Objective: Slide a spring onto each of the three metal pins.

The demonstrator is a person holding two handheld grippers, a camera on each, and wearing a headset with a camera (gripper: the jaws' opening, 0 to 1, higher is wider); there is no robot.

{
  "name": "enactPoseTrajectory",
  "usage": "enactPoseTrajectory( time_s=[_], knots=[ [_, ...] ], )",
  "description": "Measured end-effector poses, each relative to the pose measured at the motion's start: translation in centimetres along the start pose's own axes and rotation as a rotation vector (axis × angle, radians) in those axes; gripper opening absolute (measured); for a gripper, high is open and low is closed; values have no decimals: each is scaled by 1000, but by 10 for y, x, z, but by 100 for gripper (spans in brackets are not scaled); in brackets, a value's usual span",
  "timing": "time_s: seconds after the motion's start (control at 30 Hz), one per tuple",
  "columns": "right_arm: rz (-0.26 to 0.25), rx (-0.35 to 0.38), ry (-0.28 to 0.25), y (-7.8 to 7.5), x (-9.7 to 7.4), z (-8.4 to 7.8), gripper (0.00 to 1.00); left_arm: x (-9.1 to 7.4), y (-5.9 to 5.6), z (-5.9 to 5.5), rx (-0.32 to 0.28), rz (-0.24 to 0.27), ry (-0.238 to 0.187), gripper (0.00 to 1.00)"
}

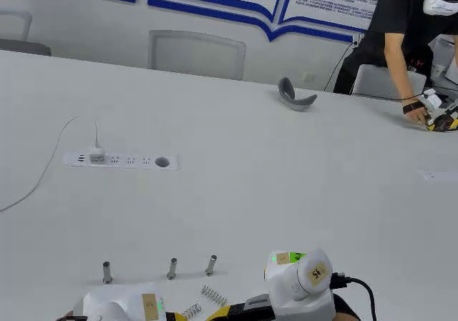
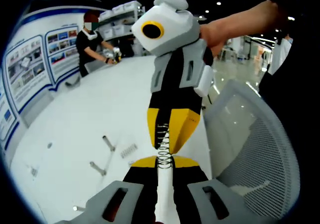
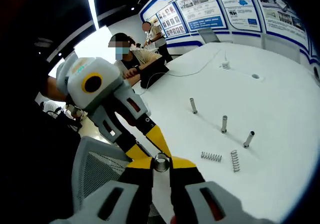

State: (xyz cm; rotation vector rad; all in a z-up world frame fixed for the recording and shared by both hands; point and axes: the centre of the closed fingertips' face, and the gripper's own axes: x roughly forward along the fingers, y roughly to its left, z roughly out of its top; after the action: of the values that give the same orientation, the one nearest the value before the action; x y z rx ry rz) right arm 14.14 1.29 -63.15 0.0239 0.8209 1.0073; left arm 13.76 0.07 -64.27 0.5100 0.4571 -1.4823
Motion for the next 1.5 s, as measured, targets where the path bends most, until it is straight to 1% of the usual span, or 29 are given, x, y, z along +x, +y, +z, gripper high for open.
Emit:
enactPoseTrajectory(
  time_s=[0.1, 0.2, 0.47, 0.57, 0.77, 0.93, 1.1, 1.23, 1.43, 1.5],
  knots=[
    [16, -17, 25, 2, 2, -3, 14, 0, -4, 1, 22, -16, 2, 9],
    [25, -28, 39, 4, 2, -5, 13, 1, -6, 1, 34, -27, 5, 9],
    [57, -24, 59, 8, 1, -10, 12, 2, -12, 0, 33, -51, -2, 9],
    [56, -27, 72, 9, 2, -12, 12, 3, -14, -1, 40, -52, -3, 9],
    [35, -20, 89, 8, 9, -15, 12, 4, -12, -9, 0, -36, -4, 10],
    [20, -19, 91, 8, 18, -13, 12, -2, -7, -18, -75, -5, -21, 11],
    [17, -7, 79, 9, 23, -8, 12, -8, -3, -27, -94, 17, -12, 11],
    [19, 13, 71, 9, 29, -4, 12, -14, 1, -31, -116, 37, -22, 11],
    [21, 12, 85, 11, 38, -2, 12, -19, 4, -39, -140, 56, -21, 11],
    [22, 10, 90, 11, 40, 0, 12, -22, 6, -41, -159, 67, -27, 11]
  ],
)
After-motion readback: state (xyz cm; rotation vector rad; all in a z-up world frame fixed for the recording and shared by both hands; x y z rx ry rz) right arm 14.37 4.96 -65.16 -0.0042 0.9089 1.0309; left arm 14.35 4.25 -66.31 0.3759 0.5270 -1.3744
